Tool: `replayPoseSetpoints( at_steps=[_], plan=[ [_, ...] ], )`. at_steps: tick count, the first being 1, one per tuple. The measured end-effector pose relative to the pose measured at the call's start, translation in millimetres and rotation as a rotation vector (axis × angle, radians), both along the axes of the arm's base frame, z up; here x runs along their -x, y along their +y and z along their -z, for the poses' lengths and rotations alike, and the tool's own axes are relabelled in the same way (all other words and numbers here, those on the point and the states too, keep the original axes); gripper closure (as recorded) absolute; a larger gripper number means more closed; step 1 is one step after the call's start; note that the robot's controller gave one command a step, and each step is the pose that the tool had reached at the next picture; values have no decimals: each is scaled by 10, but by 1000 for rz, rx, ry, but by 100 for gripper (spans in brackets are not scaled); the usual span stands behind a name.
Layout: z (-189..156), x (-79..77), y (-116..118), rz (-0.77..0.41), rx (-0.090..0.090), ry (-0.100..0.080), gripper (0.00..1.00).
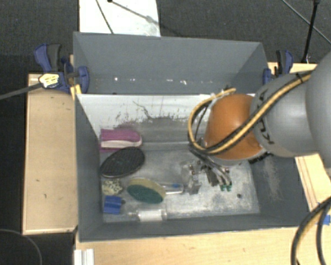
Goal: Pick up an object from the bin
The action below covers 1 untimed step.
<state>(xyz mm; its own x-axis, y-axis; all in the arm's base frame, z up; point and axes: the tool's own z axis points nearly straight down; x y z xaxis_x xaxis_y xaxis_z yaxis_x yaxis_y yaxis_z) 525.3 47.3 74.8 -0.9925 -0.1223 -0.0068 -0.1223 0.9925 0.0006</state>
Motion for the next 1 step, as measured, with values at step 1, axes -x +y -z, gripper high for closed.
replayPoseSetpoints(
  at_steps=[1],
  plan=[
    [-2481, -34, -211, -67, 2, -6, 100]
  ],
)
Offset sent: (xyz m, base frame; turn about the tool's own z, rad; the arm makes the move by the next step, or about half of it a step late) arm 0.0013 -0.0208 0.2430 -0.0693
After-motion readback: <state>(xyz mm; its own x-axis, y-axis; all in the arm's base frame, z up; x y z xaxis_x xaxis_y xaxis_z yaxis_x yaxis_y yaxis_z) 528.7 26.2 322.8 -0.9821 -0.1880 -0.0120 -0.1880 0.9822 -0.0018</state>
